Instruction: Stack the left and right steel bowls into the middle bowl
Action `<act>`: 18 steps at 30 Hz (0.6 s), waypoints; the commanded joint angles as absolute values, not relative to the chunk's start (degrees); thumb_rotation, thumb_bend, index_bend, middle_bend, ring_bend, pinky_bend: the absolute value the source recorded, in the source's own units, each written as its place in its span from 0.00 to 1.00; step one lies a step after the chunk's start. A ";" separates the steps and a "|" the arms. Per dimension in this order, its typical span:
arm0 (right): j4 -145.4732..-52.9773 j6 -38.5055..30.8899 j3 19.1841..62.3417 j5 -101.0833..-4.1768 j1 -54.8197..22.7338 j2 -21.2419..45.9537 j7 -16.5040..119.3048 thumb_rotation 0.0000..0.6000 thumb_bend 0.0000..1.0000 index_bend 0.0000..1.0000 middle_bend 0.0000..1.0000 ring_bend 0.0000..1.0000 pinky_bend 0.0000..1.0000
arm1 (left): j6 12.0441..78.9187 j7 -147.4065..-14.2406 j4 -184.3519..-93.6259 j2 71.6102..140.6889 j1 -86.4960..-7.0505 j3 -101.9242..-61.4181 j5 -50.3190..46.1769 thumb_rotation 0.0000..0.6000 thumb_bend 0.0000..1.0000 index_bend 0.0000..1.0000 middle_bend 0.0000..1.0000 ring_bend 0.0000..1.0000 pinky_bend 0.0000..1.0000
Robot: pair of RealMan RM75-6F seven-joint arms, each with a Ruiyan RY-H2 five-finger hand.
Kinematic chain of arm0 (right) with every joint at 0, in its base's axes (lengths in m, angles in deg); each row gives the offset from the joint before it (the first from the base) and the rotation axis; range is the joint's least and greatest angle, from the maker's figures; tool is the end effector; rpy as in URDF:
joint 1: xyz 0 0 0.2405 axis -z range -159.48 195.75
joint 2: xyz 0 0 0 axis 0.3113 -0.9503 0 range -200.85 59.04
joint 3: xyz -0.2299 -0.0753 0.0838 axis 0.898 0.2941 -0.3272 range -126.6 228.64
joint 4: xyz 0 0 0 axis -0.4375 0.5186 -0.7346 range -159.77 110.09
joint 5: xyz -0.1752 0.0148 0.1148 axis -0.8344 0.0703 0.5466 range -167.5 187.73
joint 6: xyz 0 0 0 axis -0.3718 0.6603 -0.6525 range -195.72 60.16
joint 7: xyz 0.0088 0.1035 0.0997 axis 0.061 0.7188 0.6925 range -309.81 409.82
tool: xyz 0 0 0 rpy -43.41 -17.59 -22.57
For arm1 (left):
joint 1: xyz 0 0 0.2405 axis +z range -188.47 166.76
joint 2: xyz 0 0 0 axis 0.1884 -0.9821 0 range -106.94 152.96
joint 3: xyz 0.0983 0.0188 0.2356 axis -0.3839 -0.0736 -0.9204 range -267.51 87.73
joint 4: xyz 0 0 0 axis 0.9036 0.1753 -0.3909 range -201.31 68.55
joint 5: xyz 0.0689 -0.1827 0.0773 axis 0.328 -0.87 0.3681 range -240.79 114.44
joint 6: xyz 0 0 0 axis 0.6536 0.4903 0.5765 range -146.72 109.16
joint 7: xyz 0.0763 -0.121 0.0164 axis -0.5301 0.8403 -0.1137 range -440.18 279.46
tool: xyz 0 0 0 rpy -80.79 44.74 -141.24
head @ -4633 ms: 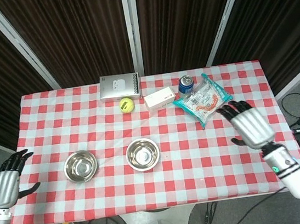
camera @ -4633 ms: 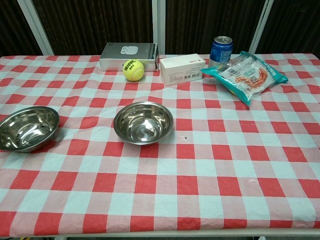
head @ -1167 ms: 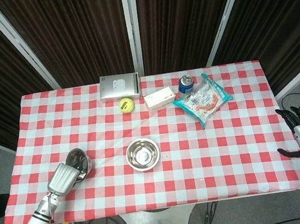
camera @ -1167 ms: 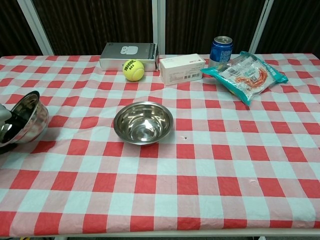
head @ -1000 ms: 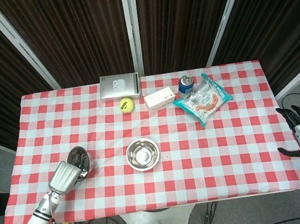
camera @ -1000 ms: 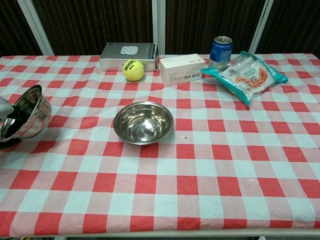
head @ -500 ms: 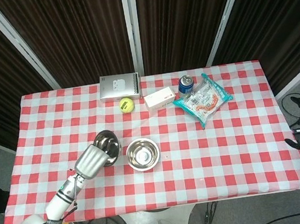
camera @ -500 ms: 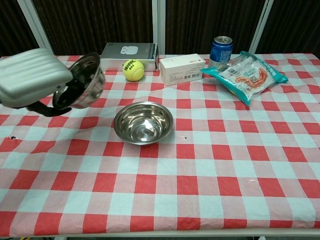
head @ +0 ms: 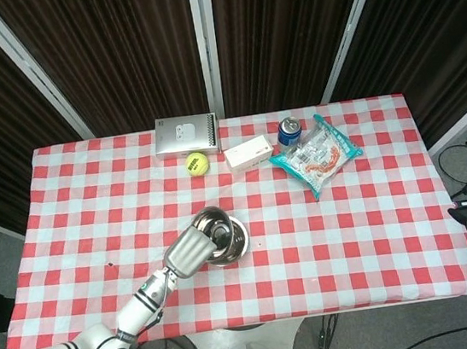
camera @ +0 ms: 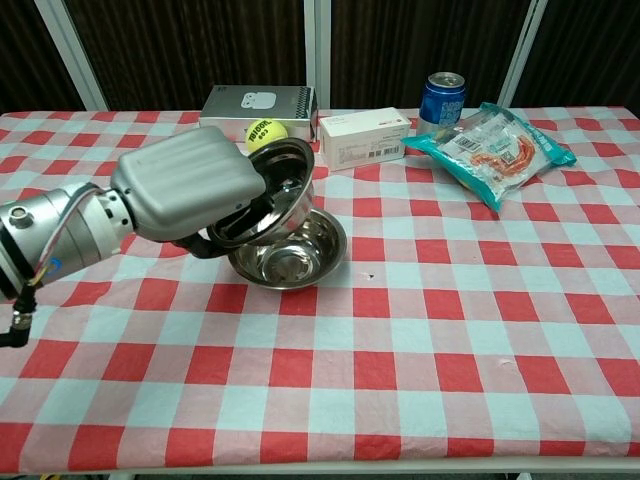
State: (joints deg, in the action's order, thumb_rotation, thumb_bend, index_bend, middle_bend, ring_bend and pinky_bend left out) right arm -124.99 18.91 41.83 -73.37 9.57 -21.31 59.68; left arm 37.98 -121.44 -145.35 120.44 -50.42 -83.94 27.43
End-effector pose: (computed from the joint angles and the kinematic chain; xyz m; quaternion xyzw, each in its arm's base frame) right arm -0.2729 -0.2189 0.2457 0.5629 -0.3447 0.4695 0.5864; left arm -0.1151 0.2885 -0.0672 -0.8522 -0.0573 -0.3413 0.3925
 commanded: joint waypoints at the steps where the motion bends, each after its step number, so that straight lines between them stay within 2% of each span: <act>1: -124.75 19.05 41.77 -73.42 9.73 -21.21 59.98 1.00 0.04 0.08 0.14 0.04 0.02 | 37.28 -121.85 -144.10 121.64 -51.15 -84.03 26.76 1.00 0.37 0.72 0.74 0.97 0.98; 5: -124.52 19.03 41.72 -73.48 9.83 -21.16 60.24 1.00 0.04 0.08 0.14 0.04 0.02 | 36.82 -121.36 -141.93 122.28 -51.89 -84.56 26.60 1.00 0.36 0.70 0.73 0.96 0.98; 9: -124.07 18.77 41.56 -73.19 9.81 -21.01 60.60 1.00 0.04 0.08 0.14 0.04 0.02 | 35.55 -119.46 -142.56 119.94 -52.49 -86.09 27.09 1.00 0.26 0.54 0.60 0.93 0.95; 11: -123.92 18.68 41.55 -73.20 9.80 -20.91 60.80 1.00 0.04 0.08 0.14 0.04 0.02 | 35.00 -119.65 -143.46 118.77 -52.67 -86.59 27.05 1.00 0.24 0.49 0.55 0.92 0.94; 14: -123.83 18.53 41.59 -73.35 9.78 -20.78 60.83 1.00 0.04 0.08 0.14 0.04 0.02 | 34.92 -120.14 -145.94 116.84 -52.64 -87.04 26.84 1.00 0.23 0.42 0.52 0.91 0.93; 18: -123.99 18.80 41.54 -73.63 9.91 -20.86 60.76 1.00 0.04 0.08 0.14 0.04 0.02 | 36.10 -122.57 -149.29 114.15 -52.29 -86.51 26.08 1.00 0.22 0.38 0.50 0.91 0.93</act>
State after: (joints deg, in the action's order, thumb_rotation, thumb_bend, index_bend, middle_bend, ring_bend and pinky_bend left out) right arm -123.99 18.79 41.55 -73.62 9.90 -20.86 60.76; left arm 35.61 -121.48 -148.04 115.16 -52.45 -86.71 26.57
